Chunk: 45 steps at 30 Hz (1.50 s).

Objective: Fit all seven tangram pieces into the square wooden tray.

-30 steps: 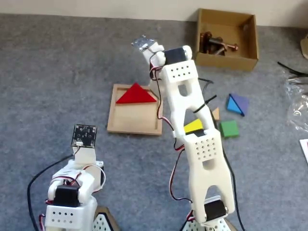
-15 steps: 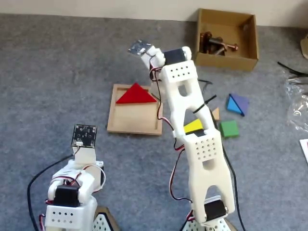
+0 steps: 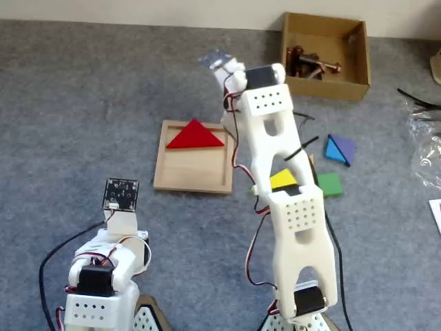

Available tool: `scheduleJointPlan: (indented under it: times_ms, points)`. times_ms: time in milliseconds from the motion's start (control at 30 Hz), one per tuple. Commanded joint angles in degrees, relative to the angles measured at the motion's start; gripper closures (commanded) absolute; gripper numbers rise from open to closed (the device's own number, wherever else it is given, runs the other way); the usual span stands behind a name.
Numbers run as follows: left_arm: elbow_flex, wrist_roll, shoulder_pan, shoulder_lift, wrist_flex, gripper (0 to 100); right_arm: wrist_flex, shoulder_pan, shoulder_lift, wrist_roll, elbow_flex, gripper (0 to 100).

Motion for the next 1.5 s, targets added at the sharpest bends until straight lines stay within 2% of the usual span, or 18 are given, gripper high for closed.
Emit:
scheduleJointPlan:
  times_ms: [0,233,433,600,867,1033,1300,1467]
  points:
    - [1.1,0.35,0.92,-0.4,-0.18,99,1.01,-0.66,-6.99,-2.81,-0.22,99.1]
    - [1.1,0.35,0.92,-0.4,-0.18,99,1.1,-0.48,-8.48,-3.78,-0.22,99.3]
    - [1.1,0.35,0.92,-0.4,-0.18,99,1.1,-0.4,-14.2,-13.36,-0.04,99.3]
    - [1.1,0.35,0.92,-0.4,-0.18,99,1.1,-0.4,-19.82,-13.45,4.44,99.3]
    - [1.1,0.35,0.92,-0.4,-0.18,99,1.01,-0.13,-35.91,-13.27,22.81,99.3]
    - [1.1,0.35,0.92,-0.4,-0.18,99,0.84,3.38,-43.82,-13.45,30.29,99.3]
    - [1.1,0.35,0.92,-0.4,-0.18,99,0.84,10.68,-46.64,-13.36,34.77,98.9]
    - [1.1,0.35,0.92,-0.4,-0.18,99,0.22,11.56,-46.55,-13.54,39.96,98.8]
